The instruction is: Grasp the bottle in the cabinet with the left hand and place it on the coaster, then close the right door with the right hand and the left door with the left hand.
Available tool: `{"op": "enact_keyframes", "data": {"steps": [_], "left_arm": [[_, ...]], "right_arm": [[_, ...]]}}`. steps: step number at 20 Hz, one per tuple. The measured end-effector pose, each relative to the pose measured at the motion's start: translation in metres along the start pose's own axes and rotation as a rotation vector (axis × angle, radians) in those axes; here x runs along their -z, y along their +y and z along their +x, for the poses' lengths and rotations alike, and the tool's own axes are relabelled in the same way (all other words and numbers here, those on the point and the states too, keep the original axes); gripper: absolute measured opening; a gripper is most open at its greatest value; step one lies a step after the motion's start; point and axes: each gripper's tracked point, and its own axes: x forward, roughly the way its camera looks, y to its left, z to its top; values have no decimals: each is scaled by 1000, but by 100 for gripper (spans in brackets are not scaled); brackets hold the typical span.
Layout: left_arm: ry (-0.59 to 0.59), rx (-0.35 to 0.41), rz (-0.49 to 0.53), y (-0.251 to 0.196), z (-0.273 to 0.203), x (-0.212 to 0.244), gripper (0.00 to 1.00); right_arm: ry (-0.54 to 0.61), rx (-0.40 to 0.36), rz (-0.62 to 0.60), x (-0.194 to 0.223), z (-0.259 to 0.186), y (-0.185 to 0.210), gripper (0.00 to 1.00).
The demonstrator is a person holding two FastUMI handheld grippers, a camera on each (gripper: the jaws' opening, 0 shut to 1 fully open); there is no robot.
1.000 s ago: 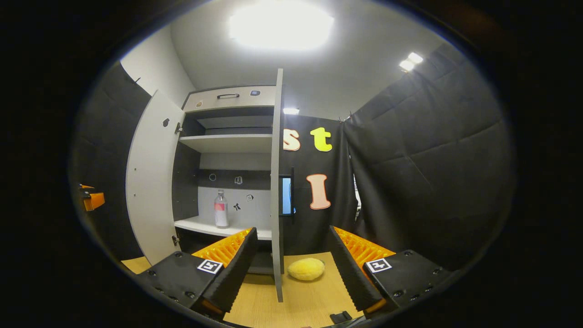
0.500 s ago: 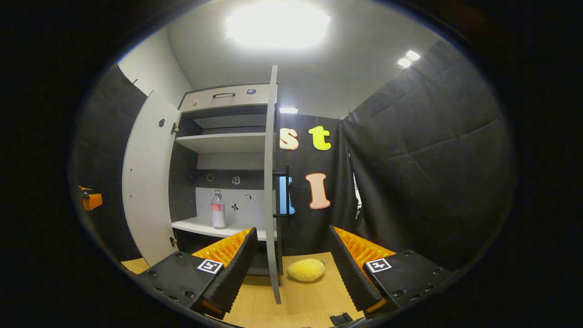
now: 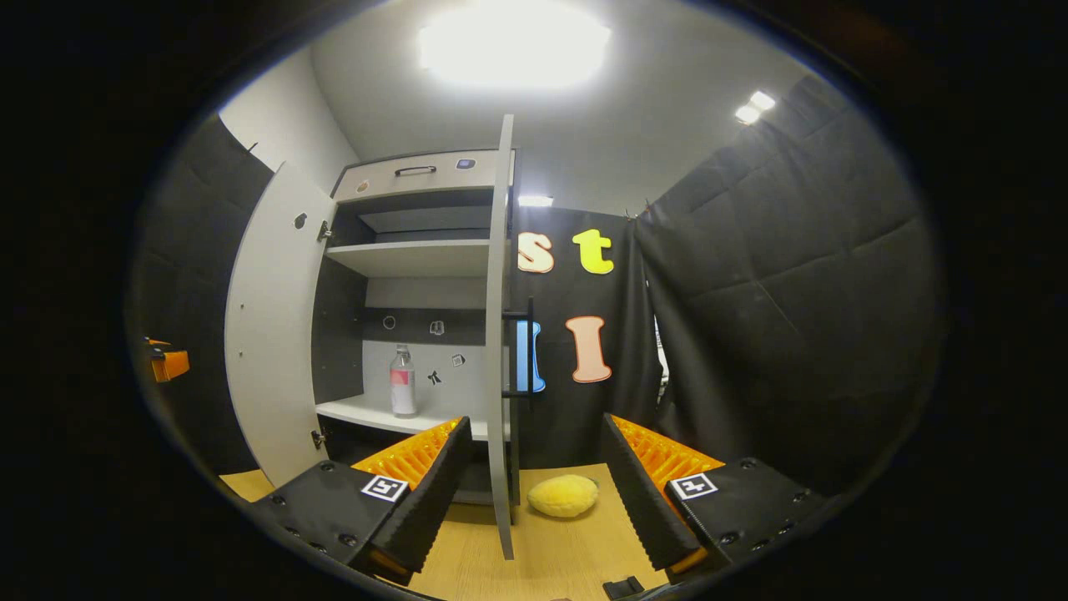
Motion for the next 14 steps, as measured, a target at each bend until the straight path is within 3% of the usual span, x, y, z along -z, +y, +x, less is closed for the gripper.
{"op": "enact_keyframes", "data": {"steps": [5,6,8,14], "left_arm": [[-20,48,9,-26,8,-9,83],[-17,61,2,-36,12,-10,89],[-32,86,-22,-57,25,-14,89],[-70,163,-47,-112,77,-31,89]], "right_arm": [[3,-12,3,6,2,-5,98],[13,-21,5,10,1,-6,94],[20,-42,16,16,-2,-9,98],[41,-28,14,27,2,-30,98]]}}
